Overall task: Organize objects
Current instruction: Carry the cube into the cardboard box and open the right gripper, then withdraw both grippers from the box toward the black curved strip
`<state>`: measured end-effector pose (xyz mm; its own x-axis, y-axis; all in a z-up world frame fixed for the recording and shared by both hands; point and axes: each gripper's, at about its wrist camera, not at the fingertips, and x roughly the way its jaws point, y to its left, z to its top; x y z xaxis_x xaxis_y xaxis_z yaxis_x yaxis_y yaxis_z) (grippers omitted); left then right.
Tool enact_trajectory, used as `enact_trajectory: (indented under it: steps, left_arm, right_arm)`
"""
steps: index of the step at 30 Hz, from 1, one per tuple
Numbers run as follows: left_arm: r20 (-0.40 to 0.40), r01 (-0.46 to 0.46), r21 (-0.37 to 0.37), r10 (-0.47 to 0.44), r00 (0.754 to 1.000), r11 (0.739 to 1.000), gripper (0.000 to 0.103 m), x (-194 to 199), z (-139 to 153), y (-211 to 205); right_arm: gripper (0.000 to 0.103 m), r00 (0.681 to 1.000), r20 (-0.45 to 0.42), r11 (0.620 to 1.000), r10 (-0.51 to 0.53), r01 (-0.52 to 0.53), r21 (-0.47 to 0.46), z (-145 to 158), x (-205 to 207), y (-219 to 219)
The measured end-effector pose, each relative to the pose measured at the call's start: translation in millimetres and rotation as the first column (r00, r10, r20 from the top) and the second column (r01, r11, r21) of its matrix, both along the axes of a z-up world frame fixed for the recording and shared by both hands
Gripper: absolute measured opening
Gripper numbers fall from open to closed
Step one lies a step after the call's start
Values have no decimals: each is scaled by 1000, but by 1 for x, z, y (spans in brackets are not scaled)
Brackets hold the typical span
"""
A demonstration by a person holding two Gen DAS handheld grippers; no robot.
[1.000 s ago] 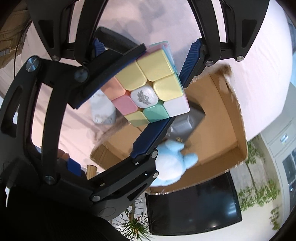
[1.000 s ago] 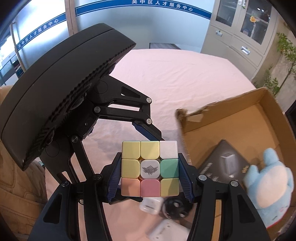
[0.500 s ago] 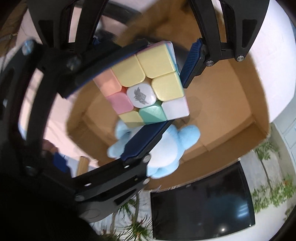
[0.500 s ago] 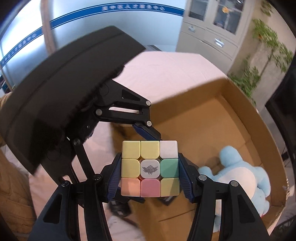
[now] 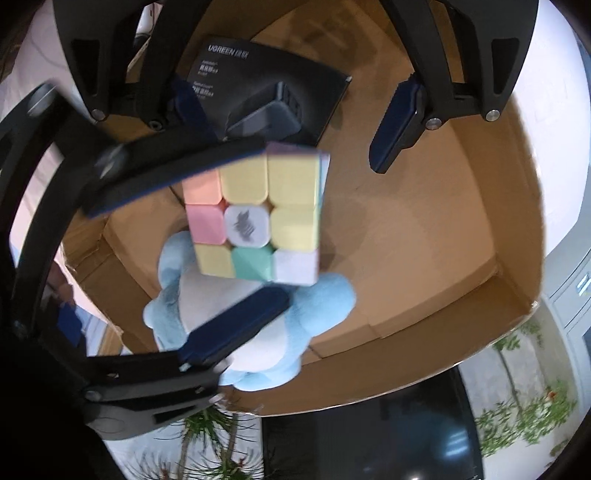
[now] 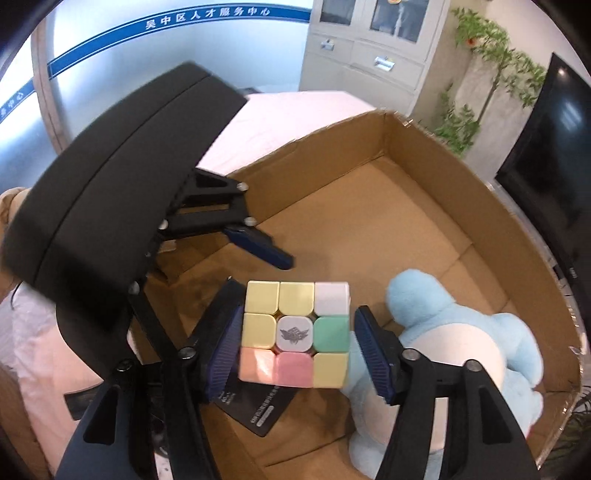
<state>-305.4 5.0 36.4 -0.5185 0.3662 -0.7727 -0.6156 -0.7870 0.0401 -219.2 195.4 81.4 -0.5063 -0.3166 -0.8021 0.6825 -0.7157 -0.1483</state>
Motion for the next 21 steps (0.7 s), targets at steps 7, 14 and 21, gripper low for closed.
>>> enact_trajectory:
  steps: [7, 14, 21]
  left_arm:
    - [-78, -64, 13, 65, 995, 998, 83, 30, 27, -27]
    - [-129, -45, 11, 46, 991, 999, 85, 76, 38, -46]
    - [-107, -13, 19, 15, 994, 1000, 85, 141, 19, -55]
  right_arm:
    - [71, 996, -67, 995, -55, 49, -84, 29, 36, 21]
    - [72, 994, -100, 992, -43, 31, -126, 40, 100, 22]
    - [72, 997, -76, 992, -20, 11, -124, 32, 158, 10]
